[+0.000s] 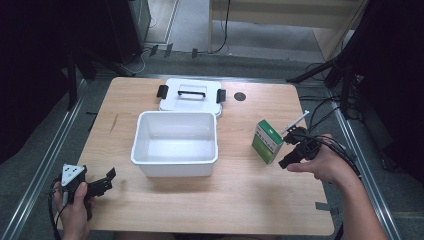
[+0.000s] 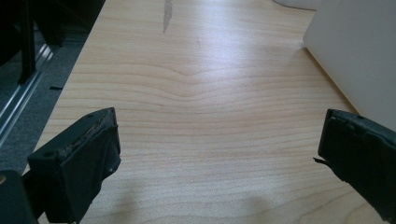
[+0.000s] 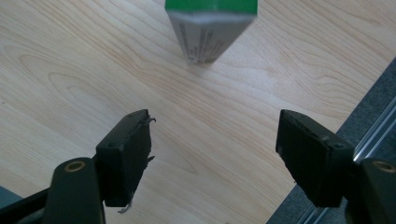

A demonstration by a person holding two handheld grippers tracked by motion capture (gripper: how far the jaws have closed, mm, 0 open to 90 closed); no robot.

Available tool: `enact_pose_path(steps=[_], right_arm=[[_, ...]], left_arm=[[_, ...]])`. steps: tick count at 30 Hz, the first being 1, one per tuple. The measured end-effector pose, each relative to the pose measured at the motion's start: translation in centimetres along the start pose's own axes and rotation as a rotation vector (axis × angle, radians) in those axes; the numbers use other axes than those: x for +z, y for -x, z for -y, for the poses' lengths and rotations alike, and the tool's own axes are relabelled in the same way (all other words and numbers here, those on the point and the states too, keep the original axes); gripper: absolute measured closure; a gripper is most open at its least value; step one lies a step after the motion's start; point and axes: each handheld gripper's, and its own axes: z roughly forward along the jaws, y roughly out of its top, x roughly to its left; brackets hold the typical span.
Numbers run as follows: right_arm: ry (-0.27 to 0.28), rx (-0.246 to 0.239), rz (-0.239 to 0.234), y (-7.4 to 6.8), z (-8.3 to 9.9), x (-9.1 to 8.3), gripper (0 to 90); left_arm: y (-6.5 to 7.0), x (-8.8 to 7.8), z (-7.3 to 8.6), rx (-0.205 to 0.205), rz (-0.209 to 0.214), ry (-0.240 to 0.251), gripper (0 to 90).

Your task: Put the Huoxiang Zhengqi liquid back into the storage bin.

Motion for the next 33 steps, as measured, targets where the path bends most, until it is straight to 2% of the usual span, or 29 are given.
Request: enact_pose_path(steps=[3, 6, 16, 18, 25, 28, 33], right_arm=[[-0.025, -0.012, -0.023, 0.1, -1.1, -0.3, 32.0], [-0.023, -0.002, -0.040, 0.1, -2.1, -0.6, 33.1], [-0.044, -0.008, -0.028, -0.4, -4.8, -0.9, 34.3], [-0.059, -0.006, -0.039, -0.5, -5.6, -0.8, 35.8], [-0.056, -0.017, -0.017, -0.8, -7.0, -0.4, 39.6], [-0.051, -0.018, -0.004, -0.9, -7.9, -0.1, 43.9], [-0.036, -0.028, 0.008, -0.9, -8.3, 0.3, 47.8]], left_arm=[[0.0, 0.0, 0.0, 0.000, 0.000, -0.001, 0.0], [0.0, 0.0, 0.0, -0.002, 0.001, -0.002, 0.0], [0.0, 0.0, 0.0, -0.004, 0.002, -0.002, 0.0], [-0.1, 0.0, 0.0, -0.005, 0.003, -0.003, 0.0], [-0.1, 0.0, 0.0, -0.005, 0.004, -0.003, 0.0], [-0.1, 0.0, 0.0, -0.006, 0.006, -0.005, 0.0], [-0.1, 0.0, 0.0, -0.009, 0.008, -0.004, 0.0]])
